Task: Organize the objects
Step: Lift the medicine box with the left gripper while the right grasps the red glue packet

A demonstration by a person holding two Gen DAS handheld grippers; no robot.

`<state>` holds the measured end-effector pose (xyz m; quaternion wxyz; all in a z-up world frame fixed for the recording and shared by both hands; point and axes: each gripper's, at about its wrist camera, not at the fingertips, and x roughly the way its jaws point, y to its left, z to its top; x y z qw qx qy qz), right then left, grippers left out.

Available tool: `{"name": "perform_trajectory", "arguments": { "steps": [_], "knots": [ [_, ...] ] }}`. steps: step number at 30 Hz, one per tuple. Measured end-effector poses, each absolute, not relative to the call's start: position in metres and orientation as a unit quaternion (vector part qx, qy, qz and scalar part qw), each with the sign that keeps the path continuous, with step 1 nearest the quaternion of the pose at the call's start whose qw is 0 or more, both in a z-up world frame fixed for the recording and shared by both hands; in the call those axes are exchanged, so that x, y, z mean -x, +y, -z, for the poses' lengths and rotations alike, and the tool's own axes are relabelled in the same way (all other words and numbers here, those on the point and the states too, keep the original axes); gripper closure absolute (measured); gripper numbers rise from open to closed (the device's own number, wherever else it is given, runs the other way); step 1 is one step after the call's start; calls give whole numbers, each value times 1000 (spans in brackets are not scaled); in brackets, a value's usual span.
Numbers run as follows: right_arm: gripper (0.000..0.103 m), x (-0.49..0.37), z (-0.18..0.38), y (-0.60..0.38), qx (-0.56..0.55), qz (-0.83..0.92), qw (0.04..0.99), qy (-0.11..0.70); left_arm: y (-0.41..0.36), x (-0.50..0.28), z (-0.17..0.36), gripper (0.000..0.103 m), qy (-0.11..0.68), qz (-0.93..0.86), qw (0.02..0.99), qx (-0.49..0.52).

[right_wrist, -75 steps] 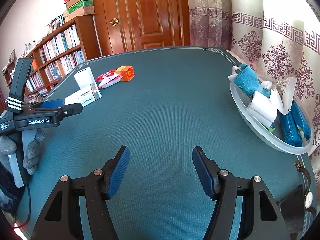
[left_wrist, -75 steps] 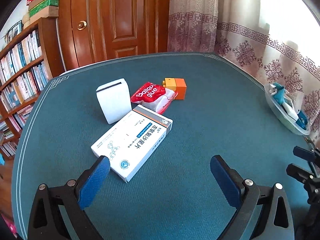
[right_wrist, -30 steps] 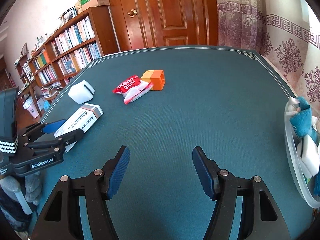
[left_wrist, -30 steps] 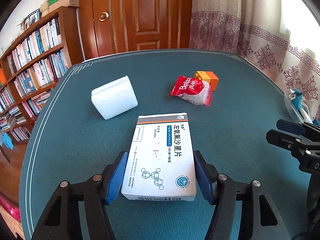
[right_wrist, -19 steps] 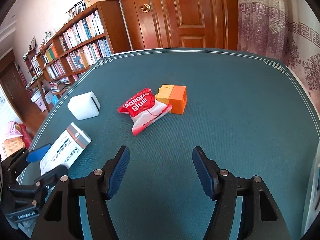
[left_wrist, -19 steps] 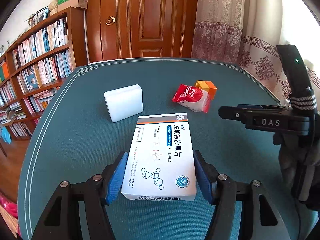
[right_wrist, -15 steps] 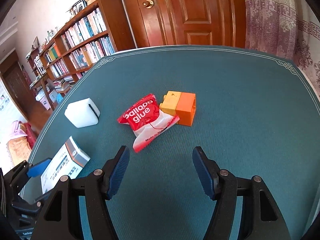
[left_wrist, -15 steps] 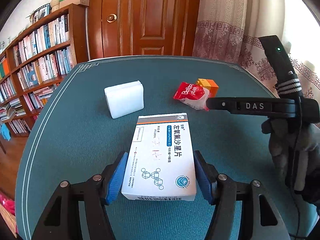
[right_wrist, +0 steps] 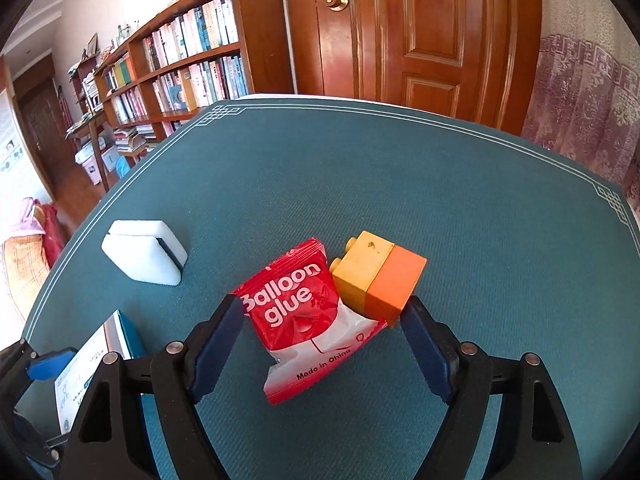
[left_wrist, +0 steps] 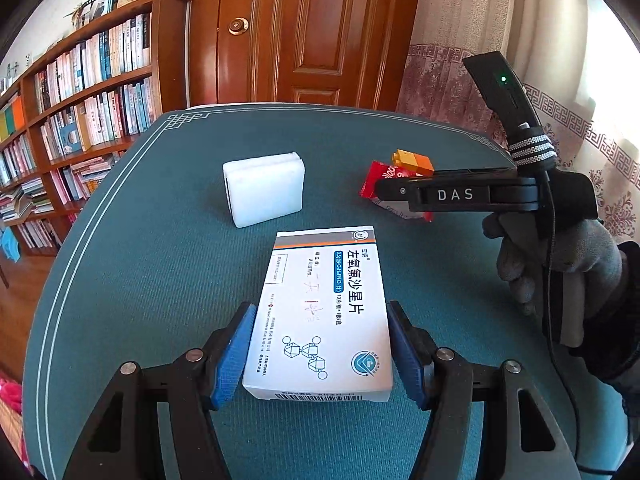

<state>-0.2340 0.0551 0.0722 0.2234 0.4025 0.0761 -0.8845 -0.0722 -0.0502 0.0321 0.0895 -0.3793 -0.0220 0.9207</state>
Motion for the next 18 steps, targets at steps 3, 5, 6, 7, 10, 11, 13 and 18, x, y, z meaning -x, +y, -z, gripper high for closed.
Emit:
{"name": "perform_trajectory", "arguments": {
  "steps": [3, 5, 6, 7, 10, 11, 13, 18],
  "knots": [
    [21, 226, -64, 47, -411, 874, 240, 100, -52, 73, -32, 35, -27, -920, 84, 382],
    [21, 219, -61, 46, -409, 872, 247, 104, -53, 72, -32, 35, -31, -920, 81, 382],
    [21, 215, -61, 46, -411, 869, 256, 102, -54, 72, -32, 35, -33, -920, 80, 382],
    [21, 212, -61, 47, -413, 866, 265, 95, -54, 71, -32, 35, -33, -920, 79, 382],
    [21, 203, -63, 50, -427, 851, 298, 71, -54, 70, -32, 35, -36, -921, 76, 381],
    [21, 199, -64, 51, -428, 850, 300, 69, -54, 70, -33, 35, -37, -921, 76, 380],
    [21, 194, -68, 54, -424, 852, 300, 69, -56, 70, -34, 35, -40, -922, 74, 379],
    [21, 203, -76, 62, -418, 868, 262, 49, -56, 69, -35, 35, -43, -922, 73, 378]
  ]
}}
